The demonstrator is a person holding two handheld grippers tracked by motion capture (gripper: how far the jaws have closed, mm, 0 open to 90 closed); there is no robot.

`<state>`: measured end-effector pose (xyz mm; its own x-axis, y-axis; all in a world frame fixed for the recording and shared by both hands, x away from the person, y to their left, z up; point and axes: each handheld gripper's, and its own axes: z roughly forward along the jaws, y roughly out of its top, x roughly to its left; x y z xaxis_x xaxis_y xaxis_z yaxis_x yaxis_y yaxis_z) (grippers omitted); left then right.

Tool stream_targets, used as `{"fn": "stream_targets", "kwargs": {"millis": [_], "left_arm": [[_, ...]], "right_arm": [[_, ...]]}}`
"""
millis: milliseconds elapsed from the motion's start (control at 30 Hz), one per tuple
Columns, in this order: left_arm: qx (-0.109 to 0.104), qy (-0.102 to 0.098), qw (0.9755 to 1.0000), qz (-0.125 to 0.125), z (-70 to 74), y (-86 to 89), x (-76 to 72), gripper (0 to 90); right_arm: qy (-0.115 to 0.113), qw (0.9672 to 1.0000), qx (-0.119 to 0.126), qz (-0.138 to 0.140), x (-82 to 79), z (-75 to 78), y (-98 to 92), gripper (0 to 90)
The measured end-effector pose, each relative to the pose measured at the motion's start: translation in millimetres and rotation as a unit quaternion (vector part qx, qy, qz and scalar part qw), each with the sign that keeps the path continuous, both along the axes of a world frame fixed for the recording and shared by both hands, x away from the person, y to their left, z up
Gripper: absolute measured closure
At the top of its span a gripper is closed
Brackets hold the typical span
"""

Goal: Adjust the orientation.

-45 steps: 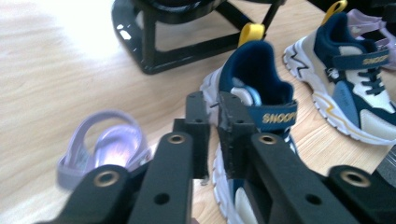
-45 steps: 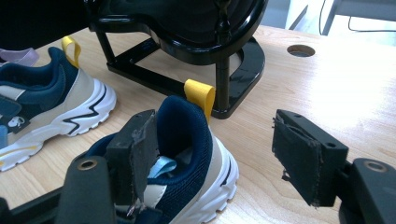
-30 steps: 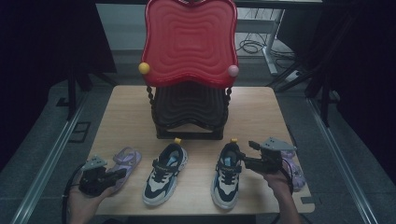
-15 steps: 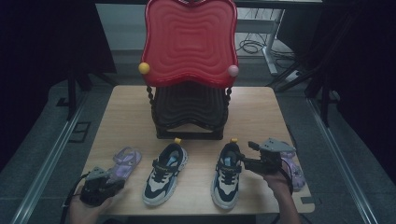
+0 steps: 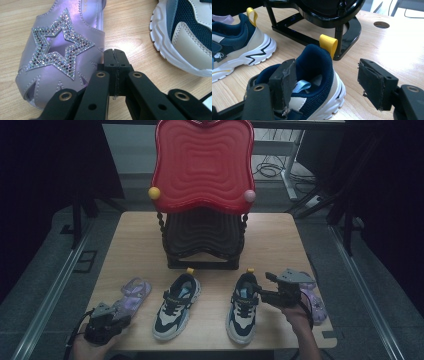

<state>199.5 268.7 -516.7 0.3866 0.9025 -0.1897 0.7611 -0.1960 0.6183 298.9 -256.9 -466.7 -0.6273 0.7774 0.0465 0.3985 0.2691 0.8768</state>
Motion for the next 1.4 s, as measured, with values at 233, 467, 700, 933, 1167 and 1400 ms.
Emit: {"fn": "stream_targets", "kwargs": {"millis": [233, 467, 700, 933, 1167, 1400], "left_arm": [[-0.003, 0.006, 1.0000, 0.007, -3.8, 3.4, 1.0, 89.8], [-0.002, 0.008, 0.9998, 0.016, -3.7, 8.8, 0.2, 89.8], [-0.003, 0.006, 0.9998, 0.019, -2.7, 11.2, 1.0, 89.8], [-0.004, 0.009, 0.9997, 0.021, -2.5, 13.6, 0.9, 89.8], [-0.004, 0.010, 0.9993, 0.036, -2.9, 21.6, -1.6, 89.8], [0.007, 0.013, 0.9980, 0.062, -5.9, 35.1, -3.6, 89.1]], "right_arm": [[-0.002, 1.0000, 0.003, -0.002, 0.1, -0.1, -1.9, 31.2], [-0.002, 1.0000, 0.000, 0.001, -0.3, -0.5, -0.3, 31.1], [0.004, 1.0000, -0.004, -0.003, 0.4, -2.0, -0.4, 31.1], [0.006, 1.0000, -0.004, -0.006, 0.7, -3.1, -1.3, 31.1], [0.005, 1.0000, -0.004, -0.001, 1.0, -4.8, -0.7, 31.1], [0.005, 1.0000, -0.005, -0.002, 1.1, -5.7, -0.3, 31.1]]}}
